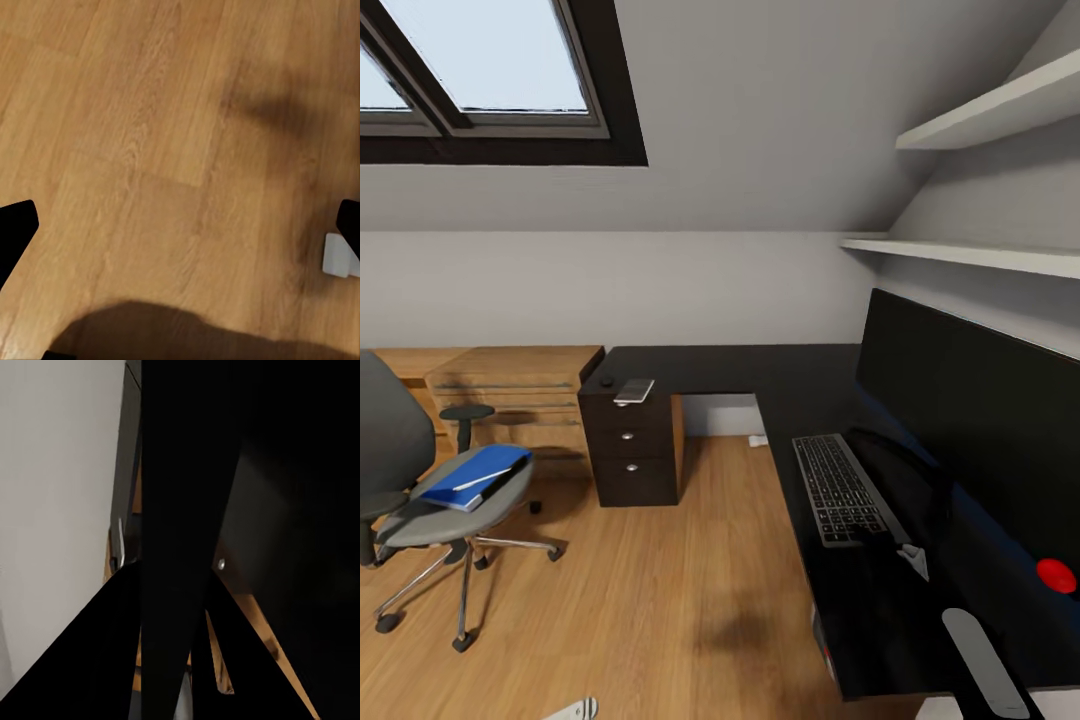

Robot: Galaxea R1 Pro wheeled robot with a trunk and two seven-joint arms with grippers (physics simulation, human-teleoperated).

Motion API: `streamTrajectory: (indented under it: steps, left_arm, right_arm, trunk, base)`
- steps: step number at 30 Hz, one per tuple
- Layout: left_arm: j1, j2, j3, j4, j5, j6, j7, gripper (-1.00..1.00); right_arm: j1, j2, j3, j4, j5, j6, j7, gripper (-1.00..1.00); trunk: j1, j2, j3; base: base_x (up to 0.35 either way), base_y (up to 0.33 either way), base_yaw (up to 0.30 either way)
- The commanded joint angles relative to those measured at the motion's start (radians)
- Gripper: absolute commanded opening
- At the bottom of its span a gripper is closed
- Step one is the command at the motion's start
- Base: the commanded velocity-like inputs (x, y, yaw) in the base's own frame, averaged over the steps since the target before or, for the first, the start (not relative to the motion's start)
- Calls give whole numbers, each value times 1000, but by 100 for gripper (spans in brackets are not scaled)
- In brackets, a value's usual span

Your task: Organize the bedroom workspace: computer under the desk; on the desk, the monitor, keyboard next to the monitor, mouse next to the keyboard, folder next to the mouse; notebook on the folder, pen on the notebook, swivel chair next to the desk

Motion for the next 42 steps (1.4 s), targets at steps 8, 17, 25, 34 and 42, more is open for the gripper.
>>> streamTrajectory:
  steps: [8, 17, 25, 34, 42]
  left_arm:
    - [0, 1, -6, 0, 9, 4, 9, 100]
    - [0, 3, -3, 7, 13, 4, 6, 100]
    - [0, 3, -2, 7, 13, 4, 6, 100]
    - [0, 3, -1, 8, 15, 4, 7, 100]
    - [0, 3, 0, 9, 15, 4, 9, 100]
  right_arm:
    - [0, 0, -2, 3, 20, 4, 2, -100]
    - [0, 0, -1, 4, 21, 3, 3, -100]
    - [0, 0, -1, 3, 21, 3, 3, -100]
    - [0, 0, -1, 3, 21, 3, 3, -100]
    - [0, 0, -1, 3, 21, 3, 3, -100]
  trunk:
    - [23, -43, -20]
    - [23, -43, -20]
    - [23, -43, -20]
    - [23, -43, -20]
    - [23, -43, -20]
  base:
    - [0, 0, 0]
    - [68, -46, 0]
    - [83, -28, 0]
    - [68, -34, 0]
    - [64, -58, 0]
